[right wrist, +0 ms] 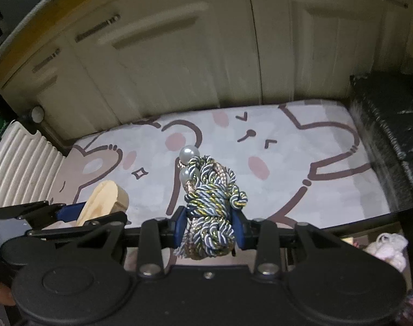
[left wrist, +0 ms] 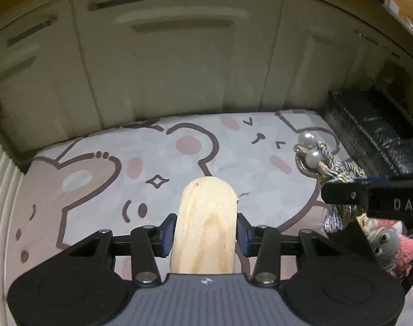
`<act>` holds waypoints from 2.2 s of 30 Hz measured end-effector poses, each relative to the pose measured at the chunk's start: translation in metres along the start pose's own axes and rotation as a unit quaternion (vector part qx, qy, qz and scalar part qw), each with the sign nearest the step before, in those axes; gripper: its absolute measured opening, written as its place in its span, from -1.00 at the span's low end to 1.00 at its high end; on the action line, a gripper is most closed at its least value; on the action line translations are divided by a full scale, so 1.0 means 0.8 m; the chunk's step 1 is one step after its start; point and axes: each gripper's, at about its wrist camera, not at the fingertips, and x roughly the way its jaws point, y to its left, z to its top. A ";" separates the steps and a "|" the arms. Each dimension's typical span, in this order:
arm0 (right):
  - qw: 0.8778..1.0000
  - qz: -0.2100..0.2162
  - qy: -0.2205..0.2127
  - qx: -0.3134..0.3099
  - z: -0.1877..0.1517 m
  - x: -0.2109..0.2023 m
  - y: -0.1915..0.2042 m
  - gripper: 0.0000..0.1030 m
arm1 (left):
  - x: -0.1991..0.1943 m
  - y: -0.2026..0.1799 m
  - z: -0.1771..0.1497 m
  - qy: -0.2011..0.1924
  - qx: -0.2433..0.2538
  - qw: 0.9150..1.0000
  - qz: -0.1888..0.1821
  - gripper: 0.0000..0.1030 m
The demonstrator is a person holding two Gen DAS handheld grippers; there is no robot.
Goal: Organize objects
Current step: 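Lift and carry the wooden block and rope keychain over the black box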
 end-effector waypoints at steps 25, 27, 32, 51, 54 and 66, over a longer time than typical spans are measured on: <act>0.998 -0.016 -0.053 -0.030 -0.031 -0.095 0.017 -0.29 | -0.097 -0.016 -0.025 -0.038 -0.075 0.996 0.003 -0.11; 0.998 -0.014 -0.055 -0.031 -0.033 -0.100 0.017 -0.29 | -0.101 -0.020 -0.028 -0.040 -0.072 0.997 0.003 -0.11; 0.997 -0.011 -0.059 -0.042 -0.038 -0.112 0.014 -0.29 | -0.106 -0.030 -0.028 -0.045 -0.067 0.997 -0.001 -0.11; 0.996 -0.036 -0.074 -0.026 -0.042 -0.149 -0.063 -0.28 | -0.098 -0.103 -0.016 -0.051 -0.037 0.997 -0.049 -0.11; 0.996 -0.044 -0.076 -0.014 -0.041 -0.154 -0.081 -0.28 | -0.095 -0.118 -0.016 -0.048 -0.025 0.997 -0.061 -0.11; 0.995 -0.063 -0.072 -0.007 -0.049 -0.165 -0.133 -0.28 | -0.083 -0.161 -0.018 -0.029 -0.001 0.993 -0.116 -0.11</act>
